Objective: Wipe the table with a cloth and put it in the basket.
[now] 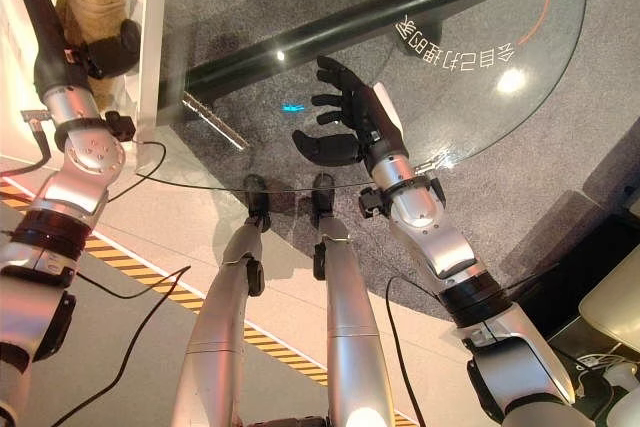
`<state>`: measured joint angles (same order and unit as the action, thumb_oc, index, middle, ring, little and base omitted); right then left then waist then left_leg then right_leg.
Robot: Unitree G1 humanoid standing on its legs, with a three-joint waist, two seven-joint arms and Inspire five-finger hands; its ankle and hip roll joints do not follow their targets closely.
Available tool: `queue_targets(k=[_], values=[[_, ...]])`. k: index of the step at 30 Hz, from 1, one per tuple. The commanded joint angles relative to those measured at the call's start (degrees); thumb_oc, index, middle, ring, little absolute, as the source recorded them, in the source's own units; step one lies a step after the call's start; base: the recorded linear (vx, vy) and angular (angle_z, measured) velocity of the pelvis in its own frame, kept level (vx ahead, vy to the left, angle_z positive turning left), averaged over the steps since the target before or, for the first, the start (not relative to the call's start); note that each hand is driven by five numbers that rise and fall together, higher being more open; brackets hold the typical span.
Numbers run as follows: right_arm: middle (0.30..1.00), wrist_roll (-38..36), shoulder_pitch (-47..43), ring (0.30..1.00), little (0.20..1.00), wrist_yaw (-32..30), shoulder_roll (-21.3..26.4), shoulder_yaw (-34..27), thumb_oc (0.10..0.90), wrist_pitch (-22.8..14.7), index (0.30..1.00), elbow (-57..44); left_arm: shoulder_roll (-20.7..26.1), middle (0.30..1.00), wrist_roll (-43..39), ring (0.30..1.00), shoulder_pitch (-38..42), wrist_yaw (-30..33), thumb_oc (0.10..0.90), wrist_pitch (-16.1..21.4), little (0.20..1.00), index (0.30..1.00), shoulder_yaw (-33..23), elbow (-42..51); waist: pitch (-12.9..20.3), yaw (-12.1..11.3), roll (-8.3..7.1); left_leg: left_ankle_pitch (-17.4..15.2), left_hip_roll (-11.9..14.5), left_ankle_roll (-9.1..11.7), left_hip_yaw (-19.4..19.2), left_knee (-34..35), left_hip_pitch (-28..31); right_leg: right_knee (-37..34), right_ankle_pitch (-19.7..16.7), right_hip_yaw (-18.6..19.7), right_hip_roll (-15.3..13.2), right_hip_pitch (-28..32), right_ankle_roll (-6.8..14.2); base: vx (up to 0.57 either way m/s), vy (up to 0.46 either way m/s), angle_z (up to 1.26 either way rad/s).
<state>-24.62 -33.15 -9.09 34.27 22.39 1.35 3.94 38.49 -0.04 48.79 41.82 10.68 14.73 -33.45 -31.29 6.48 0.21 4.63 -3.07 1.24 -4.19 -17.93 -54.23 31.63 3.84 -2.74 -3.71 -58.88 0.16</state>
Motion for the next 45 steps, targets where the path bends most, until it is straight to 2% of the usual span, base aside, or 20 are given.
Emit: queue_targets(k=[1,8,11,14,17,21,24,25,26,29,32,34,37,40,45], values=[[0.9,2.6,5.34,0.9,0.9,0.52,-1.54,-4.12,0.8,-2.62,0.9,-8.99,2.82,0.9,4.81,0.9,-1.97,3.92,0.8,4.79,0.9,0.9,-7.0,6.19,1.49,-0.63,-0.31,-7.61,-2.05,-1.36,-0.59,-5.75,3.33,-13.83,-7.68,2.39,1.21,5.81,5.05,-0.03,-0.053,0.01],[0.9,4.06,10.26,0.9,0.9,2.62,-2.29,-6.7,0.8,-2.95,0.9,-12.24,4.31,0.9,8.31,0.9,-10.53,2.49,0.8,4.53,0.9,0.9,-12.1,13.19,1.49,-1.48,-0.46,-7.31,-2.01,-1.38,-0.18,-3.57,8.08,-14.17,-6.54,1.56,1.66,10.54,4.89,-0.05,-0.055,-0.01],[0.9,4.17,11.94,0.9,0.9,3.07,-2.35,-7.3,0.8,-3.5,0.9,-12.68,5.03,0.9,5.75,0.9,-13.54,1.08,0.8,4.34,0.9,0.9,-13.57,15.6,1.49,-1.96,-0.51,-7.13,-1.98,-1.21,0.24,-2.62,10.42,-14.32,-5.79,0.97,1.72,13.21,4.74,-0.06,-0.078,-0.03],[0.9,5.61,13.73,0.9,0.9,3.5,-2.66,-7.87,0.8,-4.6,0.9,-12.17,4.71,0.9,0.48,0.9,-16.58,-5.0,0.8,4.32,0.9,0.9,-14.58,16.69,1.49,-2.45,-0.57,-6.71,-2.11,-1.04,0.7,-1.86,12.35,-14.41,-5.36,0.2,1.65,15.51,4.64,-0.06,-0.089,-0.02],[0.9,9.5,16.99,0.9,0.9,4.3,-2.69,-8.5,0.8,-4.96,0.9,-11.2,3.02,0.9,-3.53,0.9,-22.56,-12.24,0.8,4.01,0.9,0.9,-14.35,18.76,1.49,-3.3,-0.74,-6.66,-2.16,-0.87,1.72,-0.21,17.31,-14.75,-4.22,-0.68,1.8,20.6,4.68,-0.05,-0.139,0.06],[0.9,4.36,19.3,0.9,0.9,7.74,-2.54,-8.68,0.8,-5.92,0.9,-10.13,-0.03,0.9,-5.17,0.9,-27.87,-18.75,0.8,2.69,0.9,0.9,-13.39,22.56,1.49,-4.3,-0.98,-6.09,-1.86,-0.58,2.4,1.68,22.32,-15.61,-3.38,-1.58,1.87,25.89,4.59,-0.04,-0.12,0.07],[0.9,4.35,19.99,0.9,0.9,9.01,-3.35,-7.68,0.8,-6.73,0.9,-7.16,-1.24,0.9,-4.13,0.9,-29.67,-20.7,0.8,3.03,0.9,0.9,-11.17,22.82,1.49,-4.91,-1.37,-5.55,-1.68,-0.29,3.12,3.08,25.8,-16.46,-3.1,-2.0,2.0,29.62,4.46,-0.05,-0.135,0.04],[0.9,3.75,20.93,0.9,0.9,9.78,-3.12,-7.05,0.8,-6.7,0.9,-5.89,-2.39,0.9,-6.28,0.9,-31.46,-22.43,0.8,2.12,0.9,0.9,-10.51,24.25,1.5,-5.25,-1.46,-5.4,-1.48,-0.05,3.38,4.05,28.43,-17.09,-2.67,-2.19,2.13,32.37,4.34,-0.04,-0.144,0.08],[0.9,3.62,22.65,0.9,0.9,11.45,-3.26,-6.54,0.8,-7.84,0.9,-3.15,-3.44,0.9,-8.55,0.9,-33.59,-23.72,0.8,3.01,0.9,0.9,-9.52,23.54,1.94,-5.56,-1.46,-5.47,-1.39,0.23,3.78,4.78,31.25,-17.6,-2.02,-2.5,2.12,35.45,4.23,-0.03,-0.178,0.07],[0.9,4.03,25.19,0.9,0.9,13.73,-3.65,-6.0,0.8,-8.97,0.9,-0.25,-4.99,0.9,-13.65,0.9,-36.06,-26.38,0.8,2.75,0.9,0.9,-8.35,21.19,4.28,-5.83,-1.52,-5.18,-1.3,0.54,4.18,5.93,33.17,-18.71,-1.77,-3.02,1.97,37.83,4.19,0.0,-0.103,0.08],[0.9,3.82,27.0,0.9,0.9,15.51,-4.83,-4.63,0.8,-8.9,0.9,3.04,-6.8,0.9,-16.94,0.9,-38.16,-30.38,0.8,3.59,0.9,0.9,-5.29,18.16,6.69,-6.0,-1.65,-5.06,-1.22,0.86,4.88,6.84,35.14,-20.01,-1.62,-3.63,1.77,40.63,3.96,0.0,-0.128,0.01],[0.9,5.02,28.73,0.9,0.9,16.51,-6.47,-2.86,0.8,-7.88,0.9,7.25,-10.16,0.9,-23.02,0.9,-41.41,-35.35,0.8,3.49,0.9,0.9,-2.24,16.03,9.59,-6.51,-1.54,-4.87,-1.05,1.09,5.77,8.39,37.94,-21.91,-1.53,-4.2,1.68,44.35,3.57,0.02,-0.14,0.02],[0.9,5.22,29.5,0.9,0.9,16.91,-7.31,-1.89,0.8,-8.06,0.9,10.31,-11.91,0.9,-24.39,0.9,-42.94,-37.9,0.8,3.7,0.9,0.9,-0.61,14.0,11.13,-6.87,-1.6,-4.87,-0.88,1.21,6.24,9.41,39.77,-23.26,-1.51,-4.53,1.69,46.75,3.4,0.04,-0.095,0.05],[0.9,5.04,31.52,0.9,0.9,15.99,-9.63,-0.68,0.8,-5.64,0.9,16.94,-16.27,0.9,-28.76,0.9,-47.67,-42.98,0.8,-0.62,0.9,0.9,1.86,6.82,14.71,-7.75,-1.9,-5.2,-0.43,1.49,6.99,10.86,43.54,-25.89,-1.38,-5.43,1.72,51.89,3.08,0.09,-0.133,0.16],[0.9,3.82,32.12,0.9,0.9,15.1,-12.18,-0.19,0.8,-1.34,0.9,24.27,-19.45,0.9,-29.79,0.9,-50.24,-46.11,0.8,-1.94,0.9,0.9,3.09,-0.67,17.5,-8.35,-2.2,-5.5,0.15,1.62,7.51,11.63,46.17,-27.55,-1.45,-5.82,1.74,55.07,2.95,0.07,-0.077,0.12]])
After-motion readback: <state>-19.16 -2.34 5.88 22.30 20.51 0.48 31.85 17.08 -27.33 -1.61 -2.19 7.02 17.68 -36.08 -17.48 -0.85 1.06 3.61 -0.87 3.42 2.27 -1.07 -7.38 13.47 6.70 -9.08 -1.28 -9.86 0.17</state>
